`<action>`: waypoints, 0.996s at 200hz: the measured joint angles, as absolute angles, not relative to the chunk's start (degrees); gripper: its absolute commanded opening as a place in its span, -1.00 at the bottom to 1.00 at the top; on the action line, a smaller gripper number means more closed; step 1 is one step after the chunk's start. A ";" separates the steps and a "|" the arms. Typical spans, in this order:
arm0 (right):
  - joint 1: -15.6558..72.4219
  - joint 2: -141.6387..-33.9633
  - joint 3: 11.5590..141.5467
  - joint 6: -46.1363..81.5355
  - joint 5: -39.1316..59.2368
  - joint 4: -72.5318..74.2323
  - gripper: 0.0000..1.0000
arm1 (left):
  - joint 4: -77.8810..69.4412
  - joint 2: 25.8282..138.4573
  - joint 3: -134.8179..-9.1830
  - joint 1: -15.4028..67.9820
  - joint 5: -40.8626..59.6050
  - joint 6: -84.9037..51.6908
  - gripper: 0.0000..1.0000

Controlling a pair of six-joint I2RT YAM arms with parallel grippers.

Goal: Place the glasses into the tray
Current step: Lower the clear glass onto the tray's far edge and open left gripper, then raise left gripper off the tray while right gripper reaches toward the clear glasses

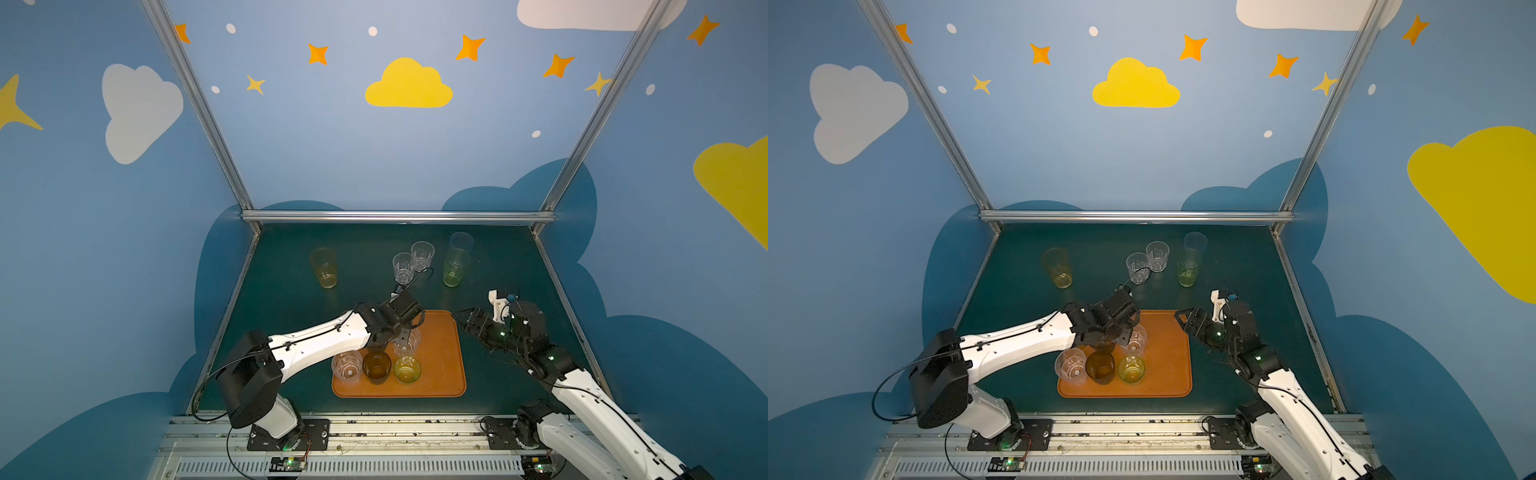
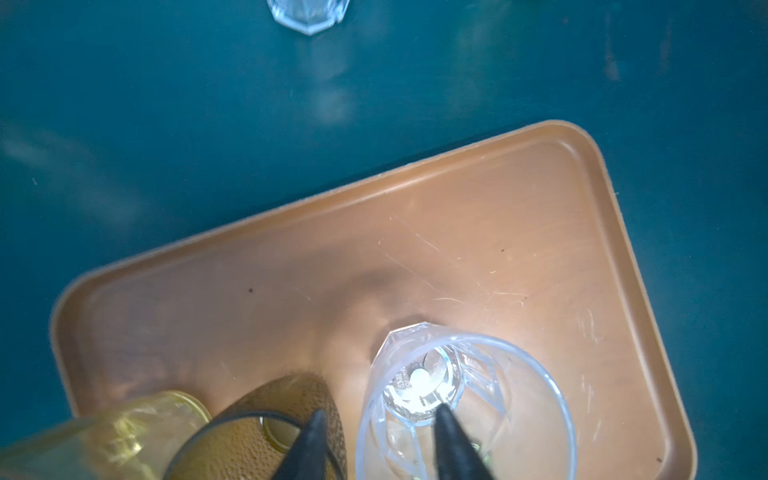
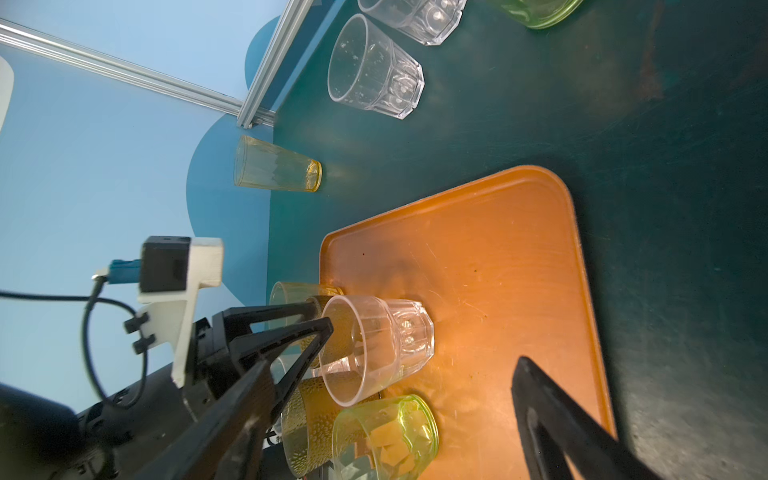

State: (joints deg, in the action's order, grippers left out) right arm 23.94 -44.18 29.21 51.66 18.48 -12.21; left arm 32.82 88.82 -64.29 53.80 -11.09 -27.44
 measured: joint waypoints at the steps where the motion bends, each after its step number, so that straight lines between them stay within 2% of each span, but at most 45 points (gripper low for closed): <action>1: 23.94 -44.21 29.21 51.66 18.48 -12.21 0.77 | 32.80 88.79 -64.27 53.80 -11.09 -27.44 0.12; 16: 23.81 -44.42 29.21 51.64 18.41 -12.23 0.77 | 32.53 88.49 -64.31 53.80 -11.22 -27.09 0.36; 33: 23.70 -44.84 29.21 51.64 18.09 -12.27 0.77 | 32.32 88.49 -64.53 53.80 -11.38 -27.07 0.88; 39: 23.70 -45.08 29.21 51.64 18.02 -12.32 0.77 | 32.29 88.49 -64.64 53.82 -11.51 -26.85 1.00; 117: 23.66 -49.82 31.97 51.37 16.69 -15.53 0.77 | 31.24 84.68 -66.13 53.25 -16.69 -26.87 1.00; 199: 23.66 -57.08 38.41 50.46 17.02 -16.99 0.75 | 25.93 75.48 -57.95 47.24 -15.70 -27.97 1.00</action>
